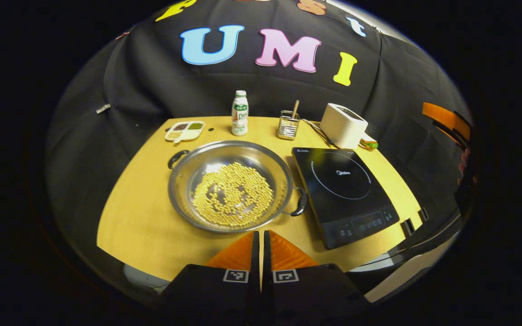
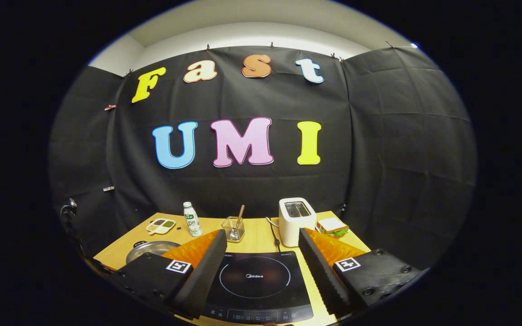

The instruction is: First push the handle of the pot to place it horizontally, then grasp the pot with both hands and set it on the induction cooktop.

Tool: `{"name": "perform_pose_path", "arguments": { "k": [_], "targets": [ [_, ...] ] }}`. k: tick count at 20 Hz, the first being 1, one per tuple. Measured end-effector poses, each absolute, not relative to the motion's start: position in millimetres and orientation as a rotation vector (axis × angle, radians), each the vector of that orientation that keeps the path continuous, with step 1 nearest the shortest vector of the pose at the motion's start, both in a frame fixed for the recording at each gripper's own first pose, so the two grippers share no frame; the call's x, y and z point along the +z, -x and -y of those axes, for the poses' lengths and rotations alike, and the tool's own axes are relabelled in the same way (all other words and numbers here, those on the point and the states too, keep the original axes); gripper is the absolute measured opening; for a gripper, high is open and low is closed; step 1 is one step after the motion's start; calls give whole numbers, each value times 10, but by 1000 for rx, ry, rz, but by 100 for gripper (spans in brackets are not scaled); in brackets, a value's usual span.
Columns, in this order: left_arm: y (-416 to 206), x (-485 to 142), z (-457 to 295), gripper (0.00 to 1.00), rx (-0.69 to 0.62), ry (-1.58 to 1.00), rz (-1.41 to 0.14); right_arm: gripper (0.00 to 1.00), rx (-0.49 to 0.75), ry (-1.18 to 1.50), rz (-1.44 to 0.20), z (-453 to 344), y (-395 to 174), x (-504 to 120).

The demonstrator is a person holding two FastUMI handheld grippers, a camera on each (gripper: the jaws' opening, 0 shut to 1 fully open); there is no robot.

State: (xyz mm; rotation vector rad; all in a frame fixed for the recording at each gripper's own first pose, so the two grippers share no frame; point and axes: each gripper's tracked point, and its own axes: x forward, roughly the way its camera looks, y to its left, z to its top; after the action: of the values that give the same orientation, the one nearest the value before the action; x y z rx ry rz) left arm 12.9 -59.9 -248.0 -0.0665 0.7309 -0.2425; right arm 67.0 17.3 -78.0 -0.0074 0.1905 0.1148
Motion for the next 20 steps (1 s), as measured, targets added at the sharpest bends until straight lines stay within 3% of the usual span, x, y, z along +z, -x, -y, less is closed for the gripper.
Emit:
{"name": "perform_pose_path", "arguments": {
  "k": [7, 20],
  "targets": [
    [-247, -2891, 969, 5, -367, 3, -824, 98, 82, -20, -204, 79, -807, -774],
    [-755, -3276, 1318, 5, -447, -127, -894, 98, 9, 37, -204, 508, -806, -769]
  ]
}}
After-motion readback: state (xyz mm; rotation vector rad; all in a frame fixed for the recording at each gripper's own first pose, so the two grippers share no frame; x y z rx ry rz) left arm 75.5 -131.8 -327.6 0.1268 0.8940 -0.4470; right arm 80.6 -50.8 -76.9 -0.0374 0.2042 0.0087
